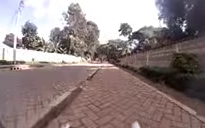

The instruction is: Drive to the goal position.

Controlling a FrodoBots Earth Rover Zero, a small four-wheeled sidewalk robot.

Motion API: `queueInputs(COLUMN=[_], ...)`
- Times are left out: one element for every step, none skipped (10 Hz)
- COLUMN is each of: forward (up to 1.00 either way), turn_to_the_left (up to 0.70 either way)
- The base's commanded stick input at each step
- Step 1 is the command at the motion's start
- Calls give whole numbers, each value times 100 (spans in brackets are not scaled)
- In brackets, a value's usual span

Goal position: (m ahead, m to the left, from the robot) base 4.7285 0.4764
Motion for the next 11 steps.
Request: queueInputs(forward=[70,70,70,70,70,70,70,70,70,70,70], turn_to_the_left=[0,0,0,0,-6,-22,-28,-34,-34,-34,-34])
